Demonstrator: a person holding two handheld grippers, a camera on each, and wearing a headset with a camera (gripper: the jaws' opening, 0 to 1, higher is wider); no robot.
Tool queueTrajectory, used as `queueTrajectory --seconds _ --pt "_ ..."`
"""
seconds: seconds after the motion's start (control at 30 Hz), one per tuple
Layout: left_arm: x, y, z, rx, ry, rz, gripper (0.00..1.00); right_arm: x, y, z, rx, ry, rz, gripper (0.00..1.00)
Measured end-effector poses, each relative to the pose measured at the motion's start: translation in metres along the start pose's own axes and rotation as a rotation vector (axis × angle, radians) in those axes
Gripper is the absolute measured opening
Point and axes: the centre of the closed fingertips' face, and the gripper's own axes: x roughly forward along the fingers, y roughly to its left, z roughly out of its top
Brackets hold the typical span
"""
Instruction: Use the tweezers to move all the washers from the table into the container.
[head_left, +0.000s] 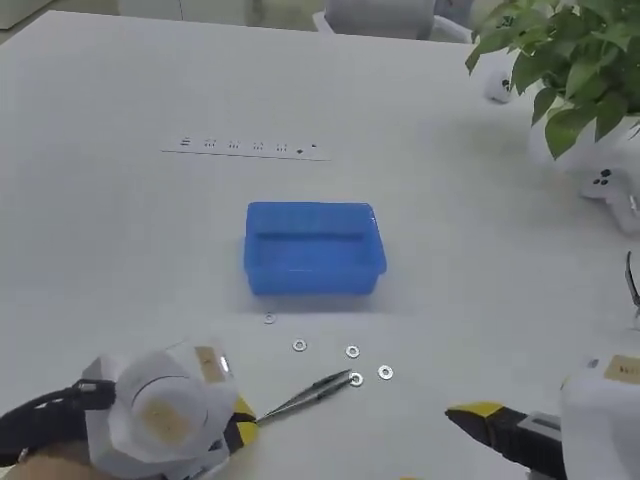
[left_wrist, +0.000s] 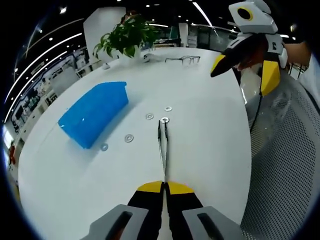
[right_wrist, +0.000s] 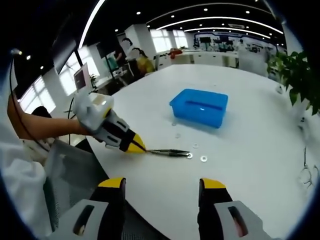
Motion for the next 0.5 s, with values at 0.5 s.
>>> queueTrajectory --seconds 0.5 --pt "-0.056 -0.012 0.058 0.060 -0.117 0.017 0.00 0.028 0.029 0.025 -0.217 0.025 0.118 0.39"
